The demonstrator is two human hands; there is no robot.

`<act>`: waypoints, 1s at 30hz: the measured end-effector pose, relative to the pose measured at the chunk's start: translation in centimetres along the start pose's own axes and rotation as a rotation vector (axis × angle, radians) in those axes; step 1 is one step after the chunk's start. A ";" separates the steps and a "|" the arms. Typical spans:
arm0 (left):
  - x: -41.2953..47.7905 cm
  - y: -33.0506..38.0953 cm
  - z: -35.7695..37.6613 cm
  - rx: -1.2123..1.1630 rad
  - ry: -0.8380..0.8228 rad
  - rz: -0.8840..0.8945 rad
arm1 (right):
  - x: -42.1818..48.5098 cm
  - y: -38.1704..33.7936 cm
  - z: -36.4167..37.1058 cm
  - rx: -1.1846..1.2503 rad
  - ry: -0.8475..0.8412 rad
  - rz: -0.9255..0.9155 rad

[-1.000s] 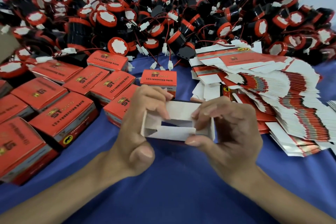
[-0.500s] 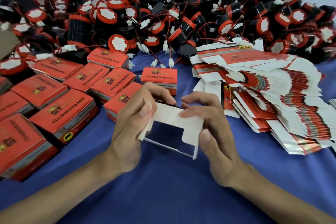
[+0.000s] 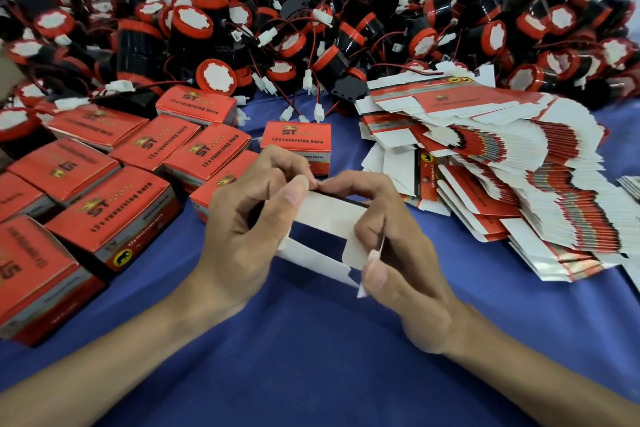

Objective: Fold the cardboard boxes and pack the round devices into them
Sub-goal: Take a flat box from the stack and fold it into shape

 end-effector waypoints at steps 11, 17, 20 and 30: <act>0.1 0.6 0.3 -0.047 -0.121 -0.055 | -0.1 -0.6 0.3 0.098 0.166 0.141; -0.4 1.0 0.3 0.117 -0.257 0.095 | -0.2 -0.4 0.2 -0.003 0.210 0.088; -0.7 0.8 0.5 0.181 -0.256 0.179 | -0.1 -0.1 0.0 -0.156 0.185 -0.008; -0.2 0.4 0.5 0.163 -0.229 0.053 | -0.2 0.6 -0.2 -0.085 0.137 -0.032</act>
Point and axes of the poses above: each hand's wrist, its own x-axis towards the middle knuckle, its own z-axis out of the palm, y = z × x, the point moved 3 cm from there along x, towards the middle knuckle, and after that the axes turned 5 degrees about y, right-handed, at the moved point
